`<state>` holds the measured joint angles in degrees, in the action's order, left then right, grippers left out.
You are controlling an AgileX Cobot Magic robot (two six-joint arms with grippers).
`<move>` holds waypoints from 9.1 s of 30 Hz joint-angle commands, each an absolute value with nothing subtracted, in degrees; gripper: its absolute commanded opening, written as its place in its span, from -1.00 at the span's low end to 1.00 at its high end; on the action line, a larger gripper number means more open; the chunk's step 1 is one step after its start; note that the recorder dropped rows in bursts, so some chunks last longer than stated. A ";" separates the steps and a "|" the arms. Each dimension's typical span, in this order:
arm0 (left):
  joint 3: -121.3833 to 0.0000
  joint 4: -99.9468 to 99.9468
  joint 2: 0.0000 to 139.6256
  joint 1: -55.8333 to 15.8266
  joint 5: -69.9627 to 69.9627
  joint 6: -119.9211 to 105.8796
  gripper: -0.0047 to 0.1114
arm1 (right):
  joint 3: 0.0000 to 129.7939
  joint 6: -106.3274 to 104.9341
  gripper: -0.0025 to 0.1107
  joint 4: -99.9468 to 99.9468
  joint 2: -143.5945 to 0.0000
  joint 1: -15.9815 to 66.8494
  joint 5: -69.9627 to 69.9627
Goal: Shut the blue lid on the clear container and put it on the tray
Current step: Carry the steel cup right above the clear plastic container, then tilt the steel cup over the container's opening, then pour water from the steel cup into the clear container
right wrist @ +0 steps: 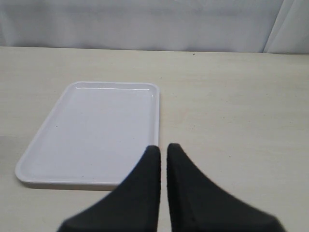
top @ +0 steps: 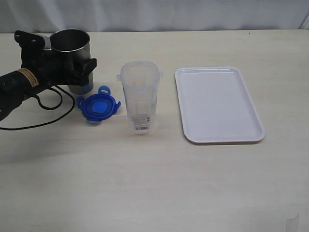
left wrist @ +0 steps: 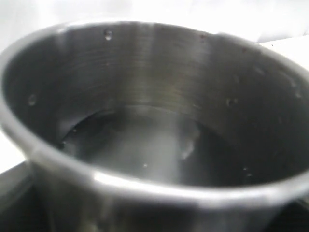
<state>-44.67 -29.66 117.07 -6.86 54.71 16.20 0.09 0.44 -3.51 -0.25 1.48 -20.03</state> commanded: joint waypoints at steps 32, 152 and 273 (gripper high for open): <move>-58.16 -33.81 111.97 -17.76 48.39 25.98 -0.92 | 0.00 0.46 -0.87 -3.46 0.00 1.27 -19.90; -58.16 -48.91 106.83 -18.04 48.69 -7.43 -0.92 | 0.00 0.46 -0.87 -3.46 0.00 1.27 -19.90; -58.16 -48.89 105.00 -18.04 39.91 -32.12 -0.92 | 0.00 0.46 -0.87 -3.45 0.00 1.27 -19.80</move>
